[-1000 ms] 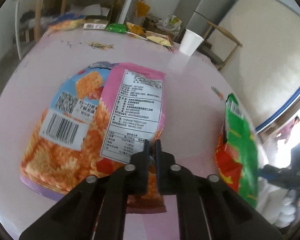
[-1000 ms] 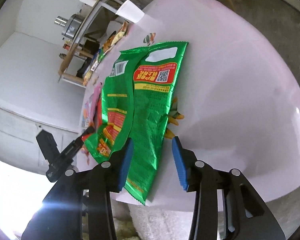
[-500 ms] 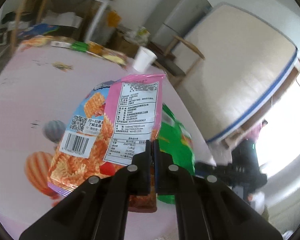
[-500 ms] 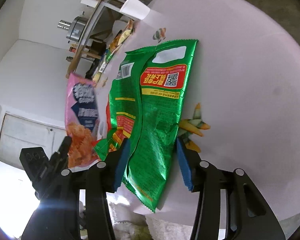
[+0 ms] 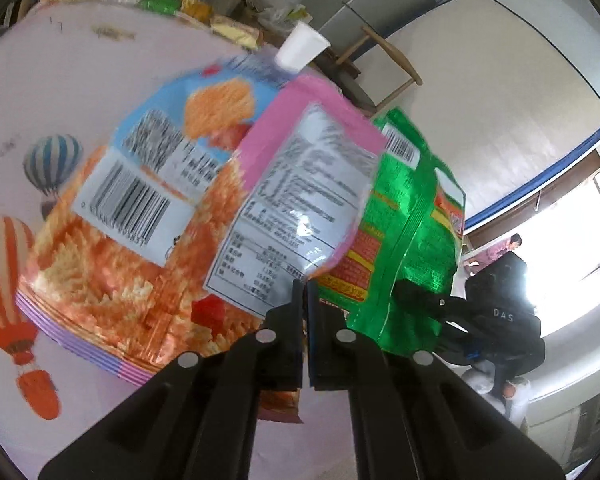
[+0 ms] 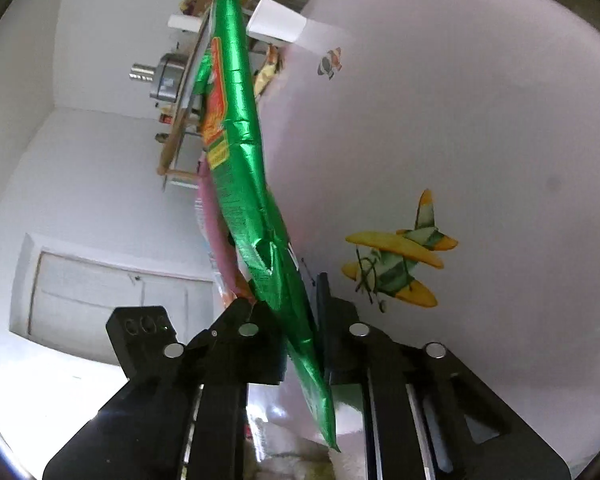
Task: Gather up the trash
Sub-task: 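Lift the chip bag with left gripper while right gripper lifts the green bag, then carry both bags over the wastebasket and open both grippers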
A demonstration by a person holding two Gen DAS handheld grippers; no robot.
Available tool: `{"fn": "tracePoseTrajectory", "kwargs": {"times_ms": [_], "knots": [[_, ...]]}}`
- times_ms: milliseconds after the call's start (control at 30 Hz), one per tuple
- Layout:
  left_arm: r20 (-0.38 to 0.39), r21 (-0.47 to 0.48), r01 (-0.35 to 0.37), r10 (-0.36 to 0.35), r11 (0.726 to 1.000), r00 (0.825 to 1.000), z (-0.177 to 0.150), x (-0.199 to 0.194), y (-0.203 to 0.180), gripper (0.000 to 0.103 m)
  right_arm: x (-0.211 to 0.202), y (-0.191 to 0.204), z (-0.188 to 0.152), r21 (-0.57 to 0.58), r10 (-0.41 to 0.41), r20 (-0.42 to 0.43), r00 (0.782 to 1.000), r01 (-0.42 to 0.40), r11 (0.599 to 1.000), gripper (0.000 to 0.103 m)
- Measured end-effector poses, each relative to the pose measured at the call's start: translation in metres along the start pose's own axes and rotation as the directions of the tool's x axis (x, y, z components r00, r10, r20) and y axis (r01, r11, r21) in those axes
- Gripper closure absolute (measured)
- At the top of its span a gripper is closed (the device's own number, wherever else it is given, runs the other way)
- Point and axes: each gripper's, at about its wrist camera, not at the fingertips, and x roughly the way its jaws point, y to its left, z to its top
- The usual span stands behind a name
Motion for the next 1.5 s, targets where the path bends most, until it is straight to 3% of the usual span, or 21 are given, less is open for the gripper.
{"fn": "tracePoseTrajectory", "kwargs": {"times_ms": [167, 467, 700, 900, 1033, 1200, 1400, 1433, 1467, 1500], "knots": [[0.091, 0.056, -0.041, 0.036, 0.998, 0.995, 0.013, -0.025, -0.017, 0.103, -0.025, 0.01, 0.001, -0.041, -0.046, 0.075, 0.996, 0.049, 0.998, 0.102], [0.166, 0.151, 0.008, -0.033, 0.988, 0.986, 0.033, -0.052, -0.06, 0.103, -0.09, -0.007, -0.018, -0.01, -0.013, 0.225, 0.974, 0.016, 1.0, 0.103], [0.109, 0.291, 0.098, -0.135, 0.952, 0.985, 0.032, -0.026, -0.133, 0.103, -0.169, -0.052, -0.043, 0.06, 0.037, 0.422, 0.906, -0.068, 0.996, 0.103], [0.009, 0.395, 0.225, -0.249, 0.891, 0.969, 0.015, 0.017, -0.212, 0.103, -0.248, -0.124, -0.071, 0.197, 0.006, 0.602, 0.798, -0.155, 0.968, 0.103], [-0.075, 0.47, 0.3, -0.302, 0.83, 0.95, -0.003, 0.053, -0.269, 0.103, -0.27, -0.182, -0.088, 0.325, -0.053, 0.676, 0.735, -0.233, 0.917, 0.103], [-0.182, 0.519, 0.359, -0.31, 0.776, 0.933, -0.023, 0.107, -0.322, 0.103, -0.26, -0.253, -0.092, 0.454, -0.103, 0.712, 0.695, -0.344, 0.822, 0.102], [-0.302, 0.532, 0.377, -0.246, 0.758, 0.921, -0.028, 0.189, -0.357, 0.103, -0.245, -0.344, -0.059, 0.544, -0.144, 0.756, 0.639, -0.49, 0.681, 0.098], [-0.317, 0.535, 0.372, -0.228, 0.759, 0.921, -0.028, 0.204, -0.361, 0.103, -0.24, -0.355, -0.051, 0.555, -0.153, 0.753, 0.64, -0.493, 0.671, 0.098], [-0.329, 0.535, 0.369, -0.215, 0.76, 0.919, -0.028, 0.218, -0.363, 0.103, -0.237, -0.37, -0.047, 0.578, -0.182, 0.748, 0.639, -0.49, 0.652, 0.095], [-0.339, 0.536, 0.366, -0.203, 0.761, 0.919, -0.029, 0.23, -0.365, 0.103, -0.234, -0.385, -0.042, 0.601, -0.217, 0.738, 0.639, -0.477, 0.641, 0.08]]}}
